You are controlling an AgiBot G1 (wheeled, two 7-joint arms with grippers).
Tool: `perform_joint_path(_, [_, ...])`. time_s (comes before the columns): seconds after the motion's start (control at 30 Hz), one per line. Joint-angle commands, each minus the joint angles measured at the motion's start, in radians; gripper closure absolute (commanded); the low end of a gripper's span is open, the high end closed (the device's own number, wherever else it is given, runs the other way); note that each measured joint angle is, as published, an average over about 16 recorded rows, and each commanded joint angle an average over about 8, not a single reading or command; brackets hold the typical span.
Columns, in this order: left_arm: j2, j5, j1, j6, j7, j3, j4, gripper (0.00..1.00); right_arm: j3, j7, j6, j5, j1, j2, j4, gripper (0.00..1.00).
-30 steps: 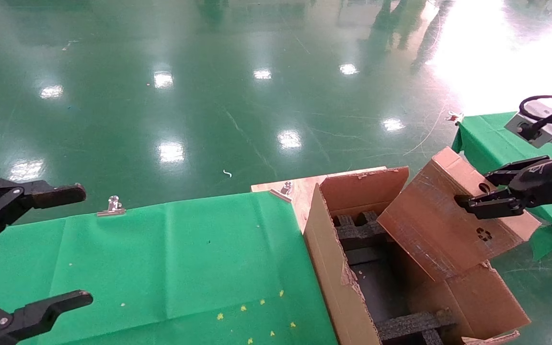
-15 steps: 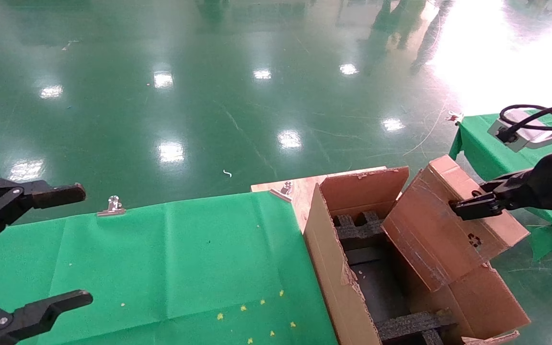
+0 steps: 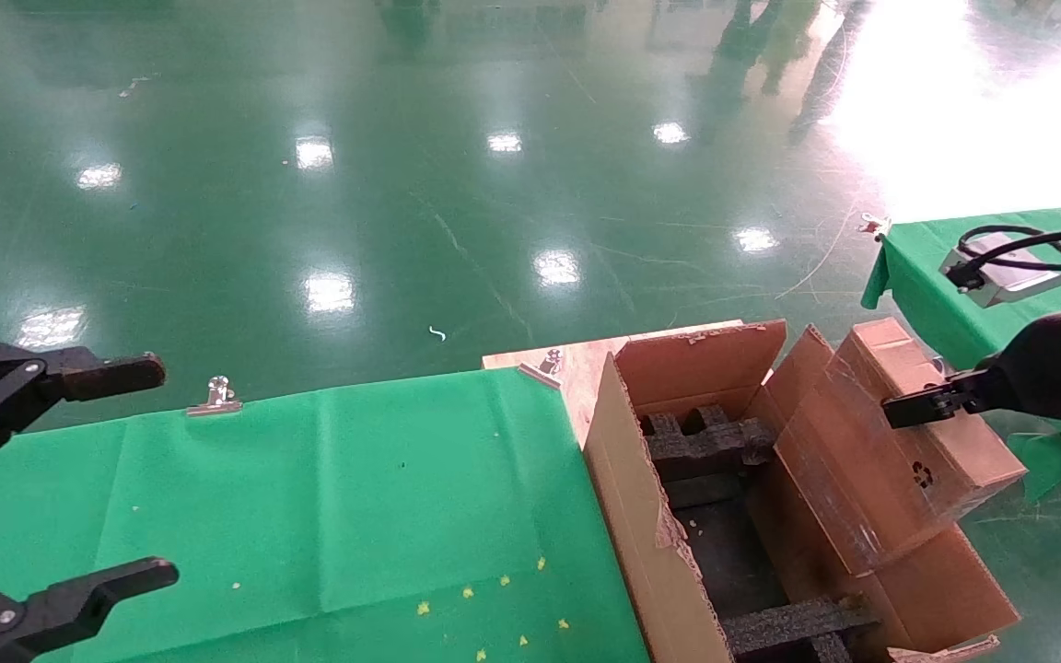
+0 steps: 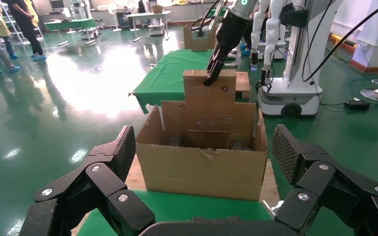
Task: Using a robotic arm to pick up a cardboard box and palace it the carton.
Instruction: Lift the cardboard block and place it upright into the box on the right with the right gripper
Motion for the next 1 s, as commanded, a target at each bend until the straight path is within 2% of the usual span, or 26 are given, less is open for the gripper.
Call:
perform_joint_path(0.03, [0.0,0.0,0.0,0.0,0.0,0.0,0.0,0.0,-0.007,0.036,0.009,-0.012,-0.01,-0.008,0.002,1.0])
perform_joint_path(1.0, [0.0,0.0,0.0,0.0,0.0,0.0,0.0,0.0,-0.084,0.157,0.234,-0.077,-0.204,-0.045,0.0,1.0])
